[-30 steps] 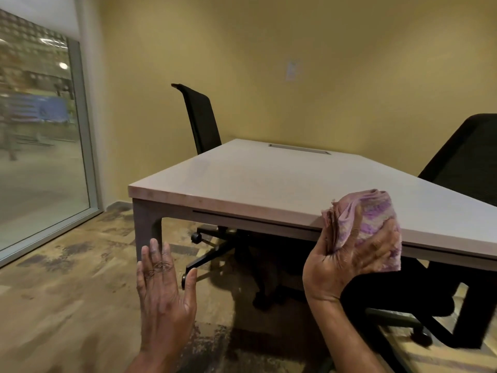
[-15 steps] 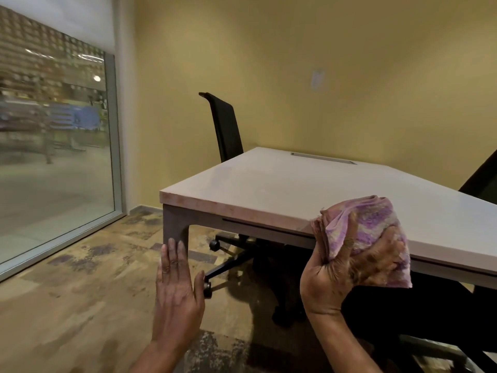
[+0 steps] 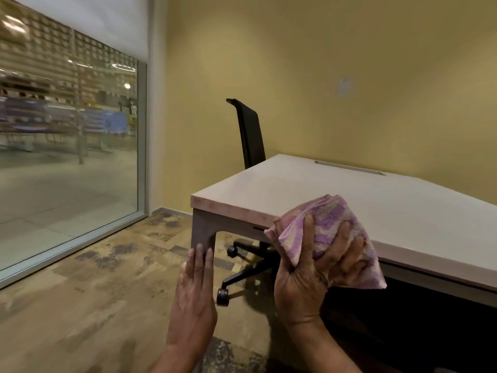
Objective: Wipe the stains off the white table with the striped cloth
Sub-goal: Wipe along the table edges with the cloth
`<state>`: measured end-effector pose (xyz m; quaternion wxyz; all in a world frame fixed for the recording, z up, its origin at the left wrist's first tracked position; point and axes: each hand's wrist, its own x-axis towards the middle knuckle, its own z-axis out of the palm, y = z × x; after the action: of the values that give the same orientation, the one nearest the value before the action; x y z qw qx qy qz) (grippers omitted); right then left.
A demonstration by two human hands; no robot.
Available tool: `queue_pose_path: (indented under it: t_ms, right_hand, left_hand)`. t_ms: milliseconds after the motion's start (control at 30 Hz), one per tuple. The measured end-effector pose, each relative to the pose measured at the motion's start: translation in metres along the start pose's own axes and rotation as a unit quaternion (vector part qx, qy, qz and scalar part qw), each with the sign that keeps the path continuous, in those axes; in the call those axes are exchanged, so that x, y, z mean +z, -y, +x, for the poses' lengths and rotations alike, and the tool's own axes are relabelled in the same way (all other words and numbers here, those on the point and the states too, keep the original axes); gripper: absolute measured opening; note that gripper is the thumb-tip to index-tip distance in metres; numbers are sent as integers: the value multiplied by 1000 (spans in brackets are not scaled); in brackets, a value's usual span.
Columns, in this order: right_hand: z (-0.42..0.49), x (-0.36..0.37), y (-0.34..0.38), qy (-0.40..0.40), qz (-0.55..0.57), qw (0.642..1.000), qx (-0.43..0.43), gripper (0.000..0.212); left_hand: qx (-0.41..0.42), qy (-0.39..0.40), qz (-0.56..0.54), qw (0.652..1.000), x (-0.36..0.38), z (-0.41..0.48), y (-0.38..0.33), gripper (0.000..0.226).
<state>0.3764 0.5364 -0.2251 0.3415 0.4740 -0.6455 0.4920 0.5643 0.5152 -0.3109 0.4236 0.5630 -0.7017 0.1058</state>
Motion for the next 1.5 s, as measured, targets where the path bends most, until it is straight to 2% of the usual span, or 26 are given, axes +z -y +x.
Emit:
queue_pose_path:
  t_ms: [100,233,333,467,633,767,833,933,1033,1233,1367,1500]
  right_hand:
    - [-7,6,15,-22,12,997,-75,89]
    - [-11,17,33,-5,40,991,-124,76]
    - [-14,25,47,21,39,988,-150,77]
    - [-18,35,65,38,39,984,-172,61]
    - [-20,49,86,47,28,975,-216,67]
    - [-19,50,104,45,30,967,-250,76]
    - [-17,47,114,58,39,961,-266,78]
    - [-14,42,129,120,57,950,-283,90]
    - [-11,37,141,169,73,938,-293,92]
    - [-5,27,143,204,95,903,-365,74]
    - [2,28,129,246,158,852,-434,65]
    - [2,33,114,228,153,845,-459,61]
  left_hand:
    - [-6,27,-4,1000,3,0,3,120]
    - [-15,82,-2,997,-2,1,3,119]
    - [-17,104,-4,994,-3,3,3,119]
    - [-6,89,-23,996,-1,4,6,118]
    - [37,50,-26,998,6,5,14,118]
    - [56,21,-32,998,7,7,15,98]
    - [67,16,3,998,6,6,12,78]
    - [84,16,93,992,4,3,9,60]
    - [69,35,112,991,5,4,12,49]
    - [54,52,88,993,4,12,8,48]
    - [45,46,107,992,7,13,5,45]
    - [72,26,162,984,4,4,12,51]
